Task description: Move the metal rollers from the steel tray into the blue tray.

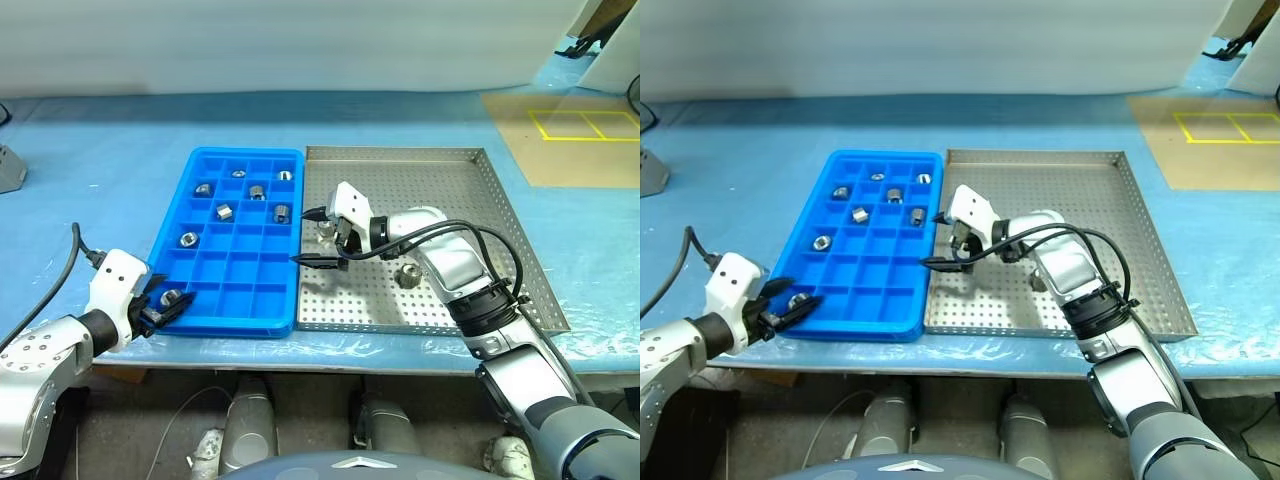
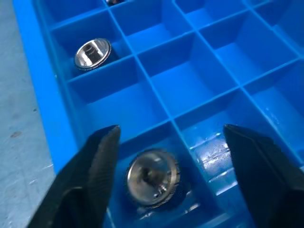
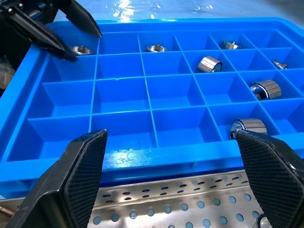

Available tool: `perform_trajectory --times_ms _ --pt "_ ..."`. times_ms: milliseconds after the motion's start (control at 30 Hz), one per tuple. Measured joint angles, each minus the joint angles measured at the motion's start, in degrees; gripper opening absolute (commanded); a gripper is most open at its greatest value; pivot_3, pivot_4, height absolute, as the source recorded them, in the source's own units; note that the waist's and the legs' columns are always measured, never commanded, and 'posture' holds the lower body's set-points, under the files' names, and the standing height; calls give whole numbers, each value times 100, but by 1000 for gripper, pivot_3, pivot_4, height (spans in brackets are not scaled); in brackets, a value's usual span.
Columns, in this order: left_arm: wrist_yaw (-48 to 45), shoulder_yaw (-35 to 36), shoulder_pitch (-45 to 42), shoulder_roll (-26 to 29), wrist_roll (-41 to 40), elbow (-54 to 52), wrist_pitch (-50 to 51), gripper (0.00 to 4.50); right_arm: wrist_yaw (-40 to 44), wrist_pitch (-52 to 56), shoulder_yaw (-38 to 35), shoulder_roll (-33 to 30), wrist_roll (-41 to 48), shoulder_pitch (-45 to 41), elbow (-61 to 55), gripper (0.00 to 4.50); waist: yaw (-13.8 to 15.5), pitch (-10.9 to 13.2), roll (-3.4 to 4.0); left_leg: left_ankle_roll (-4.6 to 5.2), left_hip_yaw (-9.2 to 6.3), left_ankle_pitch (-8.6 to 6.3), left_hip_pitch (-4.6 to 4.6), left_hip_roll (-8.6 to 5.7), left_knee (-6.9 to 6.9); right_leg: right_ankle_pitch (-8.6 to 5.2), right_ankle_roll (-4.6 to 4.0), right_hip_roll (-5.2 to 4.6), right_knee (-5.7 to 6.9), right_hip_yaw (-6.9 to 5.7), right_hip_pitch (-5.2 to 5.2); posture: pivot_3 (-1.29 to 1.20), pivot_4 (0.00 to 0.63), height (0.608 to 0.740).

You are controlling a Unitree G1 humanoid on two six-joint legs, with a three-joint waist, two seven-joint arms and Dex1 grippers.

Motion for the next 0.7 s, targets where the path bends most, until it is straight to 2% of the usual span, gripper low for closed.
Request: perform_trajectory --times_ms 200,400,567,700 --pt "7 2 -395 70 -93 132 17 3666 -18 0 -10 -29 0 0 0 4500 -2 0 0 2 -6 5 2 -2 7 -1 -2 -1 18 -1 0 150 150 740" --pt "-290 -316 -1557 403 -303 469 -23 3666 -120 23 -94 -227 -2 33 -23 4500 47 -1 -1 -1 -12 10 2 -6 49 -2 -3 -2 58 5 0 95 150 740" --pt "-820 -1088 -2947 587 -267 1305 -325 3666 -225 118 -295 -563 3 184 -187 4500 71 -2 1 -13 -14 22 4 -9 57 1 -5 -4 72 9 0 -4 150 740" --pt "-1153 -2023 -3950 248 35 2246 -752 3666 -462 180 -726 -992 -1 379 -341 4500 41 -3 3 -13 -14 24 3 -14 60 3 -5 -5 72 12 2 -95 150 740"
